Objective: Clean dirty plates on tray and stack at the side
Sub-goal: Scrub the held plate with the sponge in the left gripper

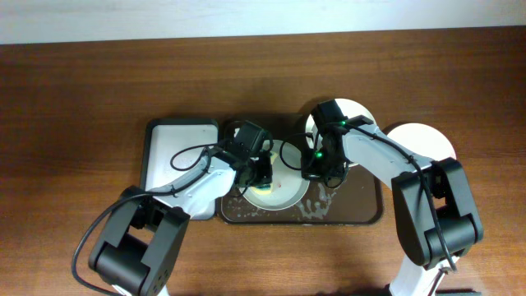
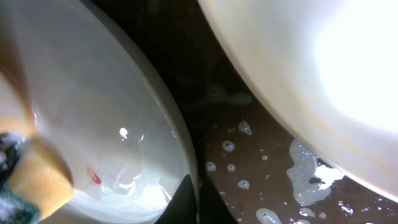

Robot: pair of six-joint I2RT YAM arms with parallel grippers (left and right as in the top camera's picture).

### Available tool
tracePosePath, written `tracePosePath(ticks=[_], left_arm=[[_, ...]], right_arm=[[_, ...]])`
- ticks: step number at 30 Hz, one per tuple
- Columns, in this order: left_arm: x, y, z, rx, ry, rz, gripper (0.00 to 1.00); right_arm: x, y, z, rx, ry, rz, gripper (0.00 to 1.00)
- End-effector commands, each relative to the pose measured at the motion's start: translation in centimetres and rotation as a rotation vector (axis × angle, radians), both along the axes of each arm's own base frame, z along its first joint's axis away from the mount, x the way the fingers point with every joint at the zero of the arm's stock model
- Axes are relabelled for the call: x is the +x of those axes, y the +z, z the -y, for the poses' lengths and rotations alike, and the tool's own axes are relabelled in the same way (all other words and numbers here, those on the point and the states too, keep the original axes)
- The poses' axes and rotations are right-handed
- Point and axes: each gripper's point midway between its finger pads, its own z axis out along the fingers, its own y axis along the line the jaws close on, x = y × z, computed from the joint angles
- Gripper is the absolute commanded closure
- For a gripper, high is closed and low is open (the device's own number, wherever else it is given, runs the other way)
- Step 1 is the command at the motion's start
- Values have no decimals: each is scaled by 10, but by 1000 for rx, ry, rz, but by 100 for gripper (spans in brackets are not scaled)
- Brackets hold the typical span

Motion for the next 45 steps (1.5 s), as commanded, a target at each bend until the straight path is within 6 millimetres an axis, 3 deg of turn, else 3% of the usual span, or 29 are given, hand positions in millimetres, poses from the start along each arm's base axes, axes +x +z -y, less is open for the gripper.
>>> tracePosePath(ticks=[1, 6, 13, 19, 23, 27, 31, 33, 35, 41, 43, 45], left_arm=[[-30, -5, 17, -115, -125, -109, 100], [-29, 3, 44, -184, -187, -60, 100], [-29, -7, 59, -161, -181, -28, 100], [8, -16, 17, 71, -56, 126, 100], [21, -15, -3, 139, -2, 166, 100], [22, -17, -17, 152, 24, 136, 100], [-2, -14, -23, 153, 1, 28, 100], [-21, -8, -29, 168, -13, -40, 100], [-25, 2, -39, 203, -19, -47, 100], [2, 66, -54, 140, 29, 109, 100], [11, 95, -68, 104, 80, 178, 100], [14, 111, -86, 95, 132, 204, 100]], right_arm=[[-5, -3, 4, -38, 17, -3, 96], [-5, -3, 4, -38, 17, -3, 96], [-5, -3, 4, -38, 17, -3, 96], [-6, -3, 5, -39, 17, -6, 96], [-6, -3, 5, -39, 17, -7, 96], [-6, -3, 5, -39, 17, -8, 96], [-6, -3, 5, -39, 17, -7, 96], [-6, -3, 5, -40, 17, -8, 96], [-7, -3, 5, -42, 18, -13, 96], [-3, 4, 4, -36, 72, 23, 96], [4, 16, 9, -65, 67, 67, 96], [16, 38, 17, -114, 57, 150, 96]])
